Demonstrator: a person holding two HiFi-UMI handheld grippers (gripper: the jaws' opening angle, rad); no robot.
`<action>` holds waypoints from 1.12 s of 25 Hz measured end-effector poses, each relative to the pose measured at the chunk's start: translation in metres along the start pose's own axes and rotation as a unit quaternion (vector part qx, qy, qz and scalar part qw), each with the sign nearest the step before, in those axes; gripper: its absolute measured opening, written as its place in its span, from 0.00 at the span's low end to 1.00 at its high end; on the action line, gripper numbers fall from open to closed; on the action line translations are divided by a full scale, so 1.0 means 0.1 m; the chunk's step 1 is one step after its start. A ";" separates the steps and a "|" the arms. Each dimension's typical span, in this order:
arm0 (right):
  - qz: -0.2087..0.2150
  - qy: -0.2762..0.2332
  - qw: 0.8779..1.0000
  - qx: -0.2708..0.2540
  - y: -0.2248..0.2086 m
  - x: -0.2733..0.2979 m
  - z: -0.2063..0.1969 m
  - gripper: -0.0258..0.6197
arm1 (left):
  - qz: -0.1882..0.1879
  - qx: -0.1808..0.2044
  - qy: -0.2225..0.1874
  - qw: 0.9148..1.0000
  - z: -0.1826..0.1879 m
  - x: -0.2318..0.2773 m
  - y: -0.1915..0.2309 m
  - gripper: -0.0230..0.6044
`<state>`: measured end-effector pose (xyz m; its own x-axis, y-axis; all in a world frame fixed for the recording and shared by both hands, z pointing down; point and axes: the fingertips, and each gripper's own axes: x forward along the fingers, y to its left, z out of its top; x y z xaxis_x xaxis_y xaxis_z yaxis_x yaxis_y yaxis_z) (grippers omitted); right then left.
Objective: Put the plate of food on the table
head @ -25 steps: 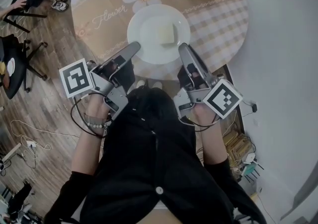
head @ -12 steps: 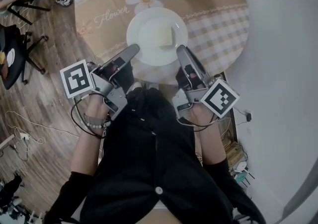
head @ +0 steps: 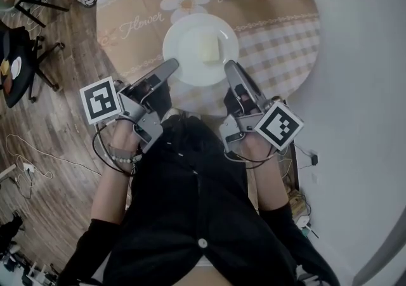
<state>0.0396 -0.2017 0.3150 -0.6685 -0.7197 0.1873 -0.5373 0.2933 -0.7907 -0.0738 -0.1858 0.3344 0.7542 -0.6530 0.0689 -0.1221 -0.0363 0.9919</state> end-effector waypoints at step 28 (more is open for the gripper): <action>-0.023 0.040 0.998 0.039 -0.83 0.40 -0.04 0.10 | 0.063 -0.014 0.030 0.997 0.17 0.54 0.68 0.06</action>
<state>0.0550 -0.2526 0.3902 -0.6850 -0.6772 0.2686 -0.5286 0.2083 -0.8229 -0.0527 -0.2361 0.4038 0.7717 -0.6041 0.1987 -0.2012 0.0644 0.9774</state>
